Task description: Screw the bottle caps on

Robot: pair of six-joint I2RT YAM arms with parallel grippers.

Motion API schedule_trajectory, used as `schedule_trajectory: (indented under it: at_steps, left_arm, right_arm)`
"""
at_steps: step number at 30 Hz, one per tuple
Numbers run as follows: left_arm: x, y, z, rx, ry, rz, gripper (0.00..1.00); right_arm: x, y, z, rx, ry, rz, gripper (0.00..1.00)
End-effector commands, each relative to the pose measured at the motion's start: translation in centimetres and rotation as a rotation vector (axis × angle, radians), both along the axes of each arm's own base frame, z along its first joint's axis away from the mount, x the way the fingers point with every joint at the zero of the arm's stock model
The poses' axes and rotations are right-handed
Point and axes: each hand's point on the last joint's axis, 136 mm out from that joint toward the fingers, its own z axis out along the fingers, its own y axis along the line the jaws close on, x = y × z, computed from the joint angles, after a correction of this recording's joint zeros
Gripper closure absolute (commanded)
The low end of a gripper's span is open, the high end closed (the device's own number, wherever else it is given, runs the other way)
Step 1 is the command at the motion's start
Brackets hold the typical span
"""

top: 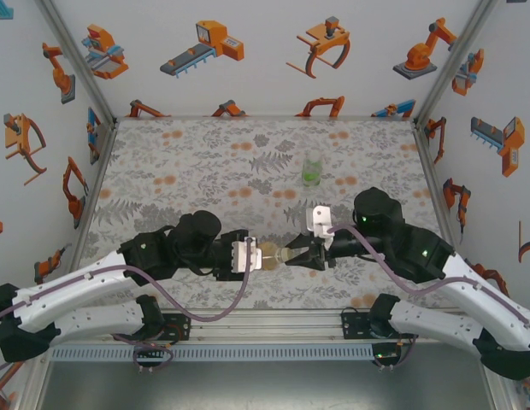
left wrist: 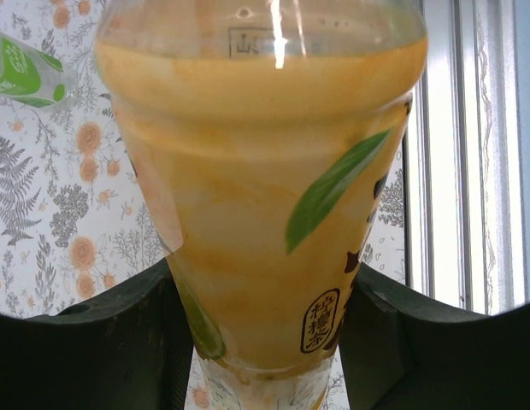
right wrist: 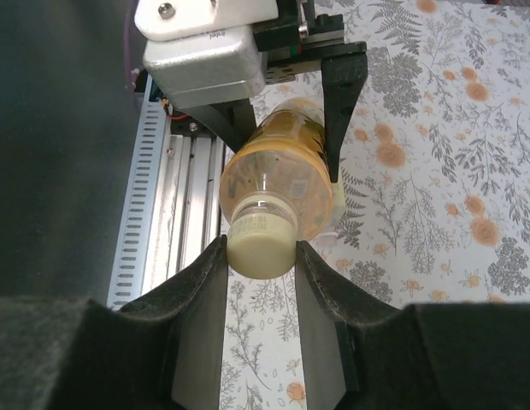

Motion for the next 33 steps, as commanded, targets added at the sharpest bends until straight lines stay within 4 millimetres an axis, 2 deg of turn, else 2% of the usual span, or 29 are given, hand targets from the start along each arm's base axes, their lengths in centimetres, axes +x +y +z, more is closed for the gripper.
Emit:
schedule_trajectory:
  at_steps: [1, 17, 27, 33]
  left_arm:
    - [-0.3, -1.0, 1.6, -0.058, 0.018, -0.013, 1.0]
    - [-0.5, -1.2, 0.6, 0.005, 0.066, -0.02, 1.0]
    - [-0.4, -1.2, 1.6, -0.033, 0.055, -0.027, 1.0]
    - [-0.9, -1.4, 2.0, -0.054, 0.073, -0.046, 1.0]
  right_arm:
    - [-0.5, 0.2, -0.2, -0.027, -0.028, 0.023, 1.0]
    - [-0.8, 0.2, -0.1, -0.084, -0.103, 0.031, 1.0]
    - [-1.7, 0.4, -0.2, -0.088, -0.108, 0.084, 1.0]
    - [-1.3, 0.5, -1.0, -0.134, -0.117, 0.068, 1.0]
